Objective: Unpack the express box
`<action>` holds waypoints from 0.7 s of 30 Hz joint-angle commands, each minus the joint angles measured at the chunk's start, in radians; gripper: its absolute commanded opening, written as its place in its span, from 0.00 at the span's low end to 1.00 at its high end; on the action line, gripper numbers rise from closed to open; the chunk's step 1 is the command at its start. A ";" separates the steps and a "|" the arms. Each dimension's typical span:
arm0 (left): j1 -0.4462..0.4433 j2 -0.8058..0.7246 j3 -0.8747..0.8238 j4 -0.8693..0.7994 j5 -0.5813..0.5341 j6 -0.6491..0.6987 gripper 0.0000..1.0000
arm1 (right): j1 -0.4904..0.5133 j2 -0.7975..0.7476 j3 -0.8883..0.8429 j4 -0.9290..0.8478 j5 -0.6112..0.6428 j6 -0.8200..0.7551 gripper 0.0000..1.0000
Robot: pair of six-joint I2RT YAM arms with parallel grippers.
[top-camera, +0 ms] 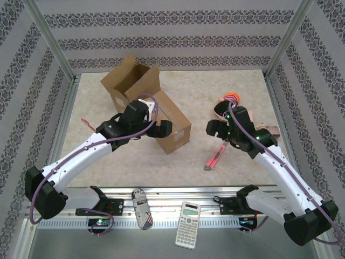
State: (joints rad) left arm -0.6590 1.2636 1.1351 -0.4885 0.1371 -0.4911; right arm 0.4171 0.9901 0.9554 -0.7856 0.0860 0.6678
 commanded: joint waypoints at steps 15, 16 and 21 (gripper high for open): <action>0.010 -0.043 0.061 -0.150 -0.004 0.028 1.00 | 0.088 0.208 -0.301 0.129 -0.125 0.367 0.86; 0.010 -0.045 0.060 -0.153 -0.005 0.029 1.00 | 0.089 0.220 -0.303 0.135 -0.128 0.371 0.86; 0.010 -0.043 0.060 -0.165 0.001 0.031 1.00 | 0.091 0.278 -0.299 0.134 -0.119 0.370 0.84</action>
State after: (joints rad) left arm -0.6590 1.2331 1.1656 -0.6086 0.1303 -0.4808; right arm 0.4957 1.2469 0.6643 -0.6537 -0.0360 1.0088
